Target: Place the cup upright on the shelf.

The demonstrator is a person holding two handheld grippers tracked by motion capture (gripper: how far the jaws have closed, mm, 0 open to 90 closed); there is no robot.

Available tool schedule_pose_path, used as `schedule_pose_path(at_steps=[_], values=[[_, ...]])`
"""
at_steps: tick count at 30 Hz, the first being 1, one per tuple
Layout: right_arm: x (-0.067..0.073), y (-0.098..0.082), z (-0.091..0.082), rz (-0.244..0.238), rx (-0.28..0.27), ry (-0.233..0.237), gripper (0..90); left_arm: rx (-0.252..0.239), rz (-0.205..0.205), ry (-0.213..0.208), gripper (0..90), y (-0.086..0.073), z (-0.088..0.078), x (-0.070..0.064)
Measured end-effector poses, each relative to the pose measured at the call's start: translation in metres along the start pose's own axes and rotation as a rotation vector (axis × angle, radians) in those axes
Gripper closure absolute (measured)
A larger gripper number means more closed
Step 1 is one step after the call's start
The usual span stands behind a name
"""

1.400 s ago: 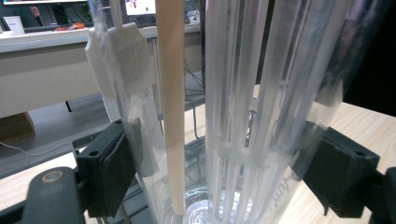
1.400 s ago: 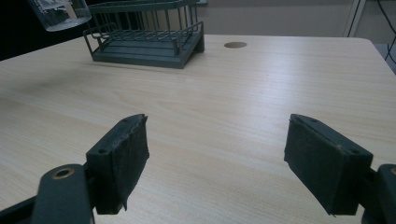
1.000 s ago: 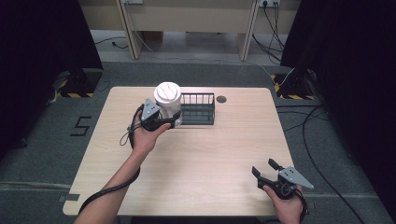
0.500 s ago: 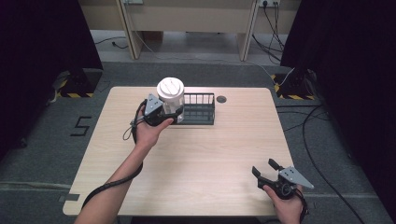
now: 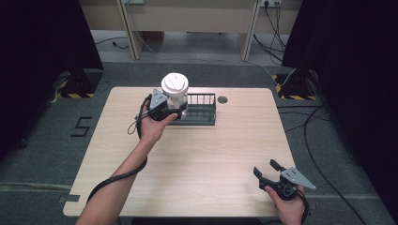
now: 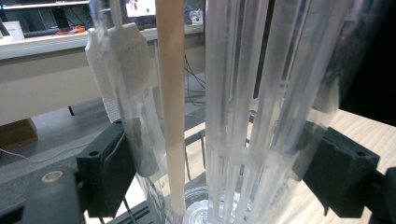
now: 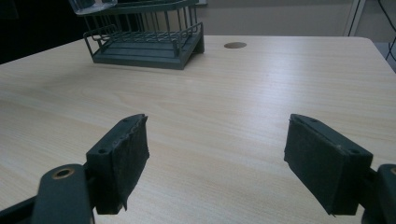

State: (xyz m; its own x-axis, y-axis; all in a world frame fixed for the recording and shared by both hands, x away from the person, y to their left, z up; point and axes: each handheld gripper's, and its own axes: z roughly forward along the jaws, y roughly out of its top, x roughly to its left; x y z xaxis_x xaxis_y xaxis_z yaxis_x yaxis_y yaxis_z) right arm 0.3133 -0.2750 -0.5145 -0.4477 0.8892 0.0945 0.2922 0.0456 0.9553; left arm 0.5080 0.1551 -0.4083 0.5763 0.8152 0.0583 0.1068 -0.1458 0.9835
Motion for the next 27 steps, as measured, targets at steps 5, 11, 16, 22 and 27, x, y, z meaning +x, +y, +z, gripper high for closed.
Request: schedule_pose_path(at_steps=[5, 11, 16, 22, 27], values=[[0.000, 0.000, 0.000, 0.000, 0.000, 0.000, 22.1, -0.003, 0.003, 0.002, 17.5, 0.005, 0.004, 0.001], [0.000, 0.000, 0.000, 0.005, -0.003, 0.001, 22.1, -0.002, 0.003, 0.007, 17.5, 0.010, 0.008, 0.003], [0.000, 0.000, 0.000, 0.004, -0.002, 0.001, 22.1, 0.001, 0.002, 0.009, 17.5, 0.010, 0.011, 0.003], [0.000, 0.000, 0.000, 0.000, -0.001, 0.003, 22.1, 0.000, -0.002, 0.011, 17.5, 0.012, 0.019, 0.003], [0.000, 0.000, 0.000, 0.002, 0.000, 0.003, 22.1, -0.004, 0.000, 0.011, 17.5, 0.016, 0.026, 0.002]])
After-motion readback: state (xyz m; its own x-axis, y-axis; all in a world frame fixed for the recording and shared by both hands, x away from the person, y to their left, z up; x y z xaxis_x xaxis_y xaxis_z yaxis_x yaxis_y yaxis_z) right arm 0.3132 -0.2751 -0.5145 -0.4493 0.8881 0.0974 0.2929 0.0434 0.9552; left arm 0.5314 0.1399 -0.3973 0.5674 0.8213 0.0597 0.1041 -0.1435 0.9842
